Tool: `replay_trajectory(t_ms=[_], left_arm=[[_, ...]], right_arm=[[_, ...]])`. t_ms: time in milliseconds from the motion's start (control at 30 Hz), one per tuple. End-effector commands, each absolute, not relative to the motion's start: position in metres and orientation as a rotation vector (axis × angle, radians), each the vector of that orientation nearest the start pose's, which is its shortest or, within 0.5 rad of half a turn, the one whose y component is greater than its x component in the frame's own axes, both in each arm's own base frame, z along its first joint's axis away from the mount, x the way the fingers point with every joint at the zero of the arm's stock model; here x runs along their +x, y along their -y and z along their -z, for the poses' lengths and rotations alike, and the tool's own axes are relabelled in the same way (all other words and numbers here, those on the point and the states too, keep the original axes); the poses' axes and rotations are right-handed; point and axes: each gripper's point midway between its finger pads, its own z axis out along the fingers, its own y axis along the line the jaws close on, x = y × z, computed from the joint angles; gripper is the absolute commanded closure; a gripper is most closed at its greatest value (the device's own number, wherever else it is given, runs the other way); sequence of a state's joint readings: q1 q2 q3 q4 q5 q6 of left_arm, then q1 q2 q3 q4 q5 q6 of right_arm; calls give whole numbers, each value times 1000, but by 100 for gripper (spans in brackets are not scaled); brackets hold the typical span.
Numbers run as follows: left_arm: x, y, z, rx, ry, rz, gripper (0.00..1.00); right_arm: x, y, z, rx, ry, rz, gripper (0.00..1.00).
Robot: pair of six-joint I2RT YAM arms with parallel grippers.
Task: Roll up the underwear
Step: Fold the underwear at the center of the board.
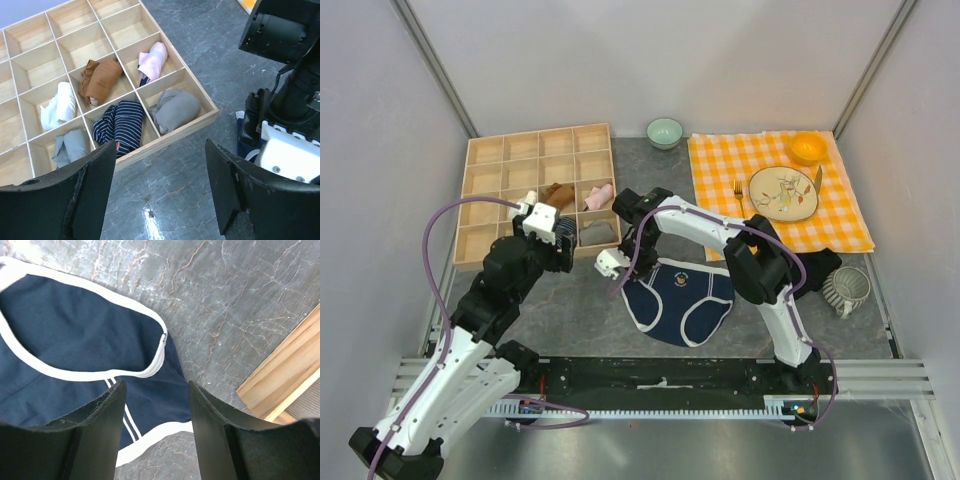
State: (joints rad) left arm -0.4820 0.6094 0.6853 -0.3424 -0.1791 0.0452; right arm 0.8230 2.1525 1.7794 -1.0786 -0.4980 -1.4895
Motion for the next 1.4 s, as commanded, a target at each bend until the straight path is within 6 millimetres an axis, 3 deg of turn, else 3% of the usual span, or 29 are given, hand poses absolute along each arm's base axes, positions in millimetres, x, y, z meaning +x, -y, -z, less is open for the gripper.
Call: replay_trajectory(t_ms=[0,333,600,833,1100,1367], left_arm=[[259,96,-244,372,-1768,138,22],[259,97,-243,386,-1772,150,22],[259,99,-242,394,-1773,159,22],[258,100,-242,399,-1774,167,22],[257,103,-243,408,-1769,184,22],[257,104,-242,413,-1772,187,22]], right_arm=[[272,-370,-55,-2583,-1043,-623,41],[280,-364,-19,-2663,-1079,-574,48],[280,-352,-11,-2628,-1208,-520,76],[302,-335,-41,-2355,-1463,-427,94],[315,-311,-71,-1973,-1670,-257,95],[324,-301,-108,-1840,-1649,-258,94]])
